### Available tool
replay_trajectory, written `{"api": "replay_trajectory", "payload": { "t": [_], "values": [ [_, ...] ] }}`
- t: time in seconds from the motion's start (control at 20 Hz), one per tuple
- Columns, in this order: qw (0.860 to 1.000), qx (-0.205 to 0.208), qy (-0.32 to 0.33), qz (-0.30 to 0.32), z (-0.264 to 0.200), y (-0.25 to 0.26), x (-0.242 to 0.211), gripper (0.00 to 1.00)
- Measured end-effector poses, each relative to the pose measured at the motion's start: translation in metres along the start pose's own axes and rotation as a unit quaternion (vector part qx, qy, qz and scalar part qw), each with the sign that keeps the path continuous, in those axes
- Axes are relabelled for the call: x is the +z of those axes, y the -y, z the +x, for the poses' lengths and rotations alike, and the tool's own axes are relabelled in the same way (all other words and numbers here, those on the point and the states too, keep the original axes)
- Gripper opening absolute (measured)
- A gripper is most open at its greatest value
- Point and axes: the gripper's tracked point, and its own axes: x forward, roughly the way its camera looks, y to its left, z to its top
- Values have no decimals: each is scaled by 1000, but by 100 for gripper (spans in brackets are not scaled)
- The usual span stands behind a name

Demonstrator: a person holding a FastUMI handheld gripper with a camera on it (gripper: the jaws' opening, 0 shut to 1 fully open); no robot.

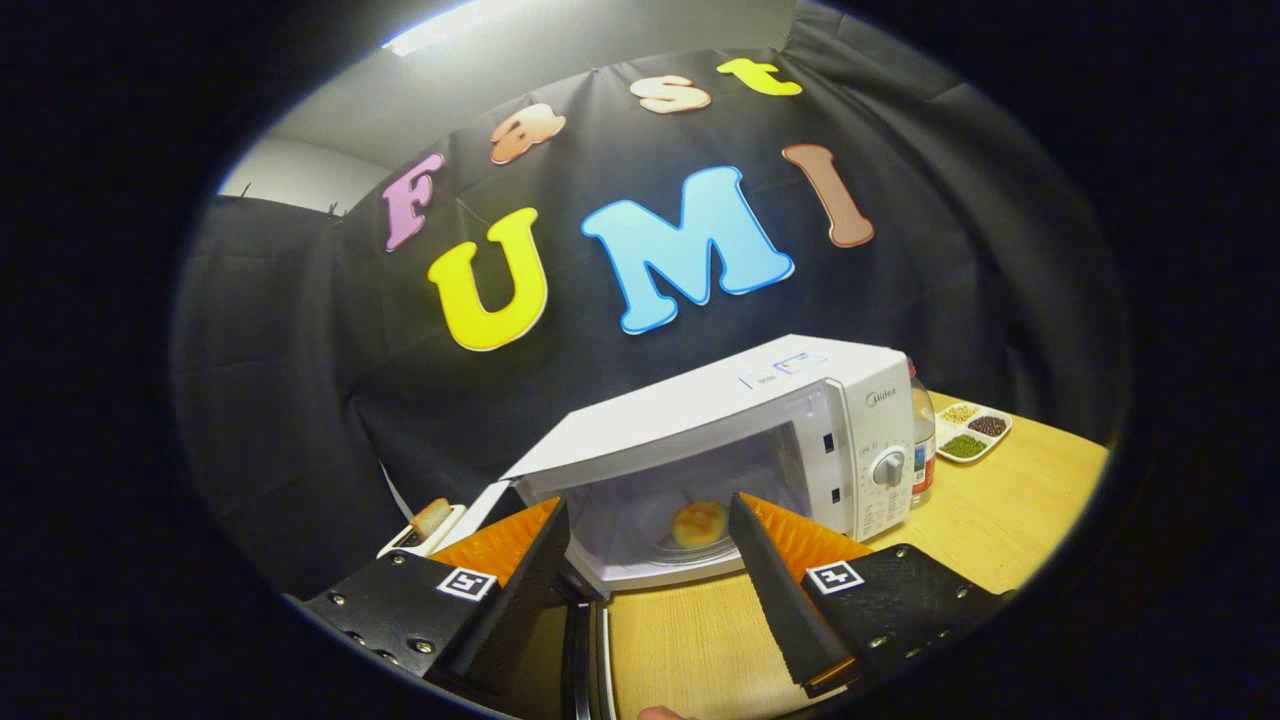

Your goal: Open the microwave, put the food inside, and close the microwave door.

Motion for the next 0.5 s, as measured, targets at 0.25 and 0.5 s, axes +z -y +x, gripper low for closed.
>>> {"api": "replay_trajectory", "payload": {
  "t": [0.25,0.5],
  "values": [
    [996,72,20,-38,-53,-64,28,97],
    [987,146,10,-73,-87,-129,21,97]
  ]
}}
